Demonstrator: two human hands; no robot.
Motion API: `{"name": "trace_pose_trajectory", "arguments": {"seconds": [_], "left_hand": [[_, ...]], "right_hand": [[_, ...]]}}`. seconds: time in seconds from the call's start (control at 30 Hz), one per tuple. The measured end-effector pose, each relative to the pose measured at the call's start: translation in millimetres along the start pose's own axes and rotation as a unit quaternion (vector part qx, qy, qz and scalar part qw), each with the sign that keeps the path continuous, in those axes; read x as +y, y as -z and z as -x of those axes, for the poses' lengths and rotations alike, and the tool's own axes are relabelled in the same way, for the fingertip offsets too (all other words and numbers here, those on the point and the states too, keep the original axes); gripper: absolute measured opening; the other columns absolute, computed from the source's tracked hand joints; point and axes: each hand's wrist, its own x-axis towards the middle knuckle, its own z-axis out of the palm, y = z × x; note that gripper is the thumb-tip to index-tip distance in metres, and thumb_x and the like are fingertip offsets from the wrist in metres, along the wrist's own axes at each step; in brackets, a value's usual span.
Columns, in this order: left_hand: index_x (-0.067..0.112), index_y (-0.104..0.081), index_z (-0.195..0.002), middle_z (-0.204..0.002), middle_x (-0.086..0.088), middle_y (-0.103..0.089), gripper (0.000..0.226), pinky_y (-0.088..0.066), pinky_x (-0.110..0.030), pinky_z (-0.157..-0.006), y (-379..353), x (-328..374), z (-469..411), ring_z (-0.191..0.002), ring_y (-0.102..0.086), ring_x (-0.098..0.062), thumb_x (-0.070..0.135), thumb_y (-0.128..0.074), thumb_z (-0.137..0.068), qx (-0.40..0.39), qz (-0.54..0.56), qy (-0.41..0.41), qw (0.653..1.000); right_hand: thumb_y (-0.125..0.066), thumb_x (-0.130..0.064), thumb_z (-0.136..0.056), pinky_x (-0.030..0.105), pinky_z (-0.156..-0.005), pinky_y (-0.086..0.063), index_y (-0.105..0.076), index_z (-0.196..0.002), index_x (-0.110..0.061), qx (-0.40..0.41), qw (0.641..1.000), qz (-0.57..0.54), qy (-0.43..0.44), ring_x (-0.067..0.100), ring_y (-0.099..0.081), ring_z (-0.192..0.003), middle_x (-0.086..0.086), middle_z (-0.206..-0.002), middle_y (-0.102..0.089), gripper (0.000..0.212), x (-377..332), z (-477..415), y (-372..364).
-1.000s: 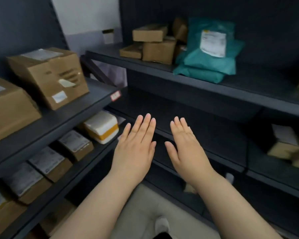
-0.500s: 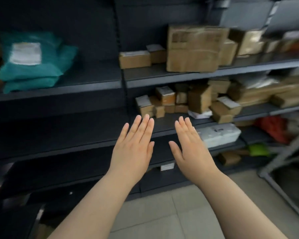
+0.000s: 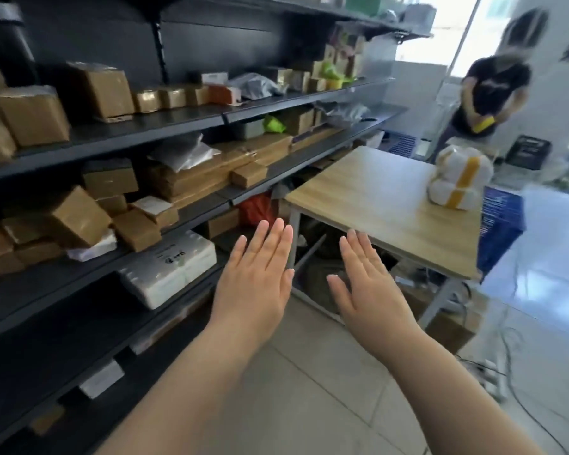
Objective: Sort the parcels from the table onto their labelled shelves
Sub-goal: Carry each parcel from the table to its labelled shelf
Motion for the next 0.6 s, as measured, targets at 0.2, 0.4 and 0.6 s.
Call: {"name": "trace_pose_trajectory", "arguments": {"seconds": [0.2, 0.4, 0.6], "left_hand": [[0.015, -0.004, -0.147, -0.153, 0.002, -0.002, 0.059, 0.002, -0.034, -0.117, -44, 84, -79, -0.143, -0.001, -0.016, 0.041, -0.012, -0.094, 0.009, 0.037, -0.089, 0.995], [0.002, -0.027, -0.142, -0.146, -0.011, -0.043, 0.06, -0.018, -0.04, -0.108, -98, 145, -155, -0.134, -0.038, -0.028, 0.033, -0.034, -0.091, 0.003, 0.071, -0.188, 0.98], [0.017, 0.014, -0.145, -0.153, 0.002, 0.015, 0.057, 0.009, -0.034, -0.115, -145, 170, -262, -0.141, 0.014, -0.013, 0.039, -0.013, -0.1, -0.026, 0.056, -0.234, 0.97]], "right_hand": [[-0.027, -0.039, -0.101, 0.02, -0.113, 0.012, 0.003, -0.15, -0.016, 0.014, 0.996, 0.011, -0.093, 0.003, 0.025, -0.136, -0.006, -0.156, 0.013, 0.062, 100, 12, 27], [-0.028, -0.04, -0.101, 0.012, -0.105, 0.018, 0.003, -0.15, -0.017, 0.036, 0.983, 0.024, -0.177, 0.0, 0.028, -0.132, -0.013, -0.145, 0.02, 0.063, 178, -7, 31], [-0.03, -0.041, -0.1, 0.012, -0.103, 0.02, 0.0, -0.151, -0.016, 0.048, 0.97, 0.047, -0.234, 0.001, 0.025, -0.133, -0.004, -0.157, 0.011, 0.064, 249, -81, 31]]}}
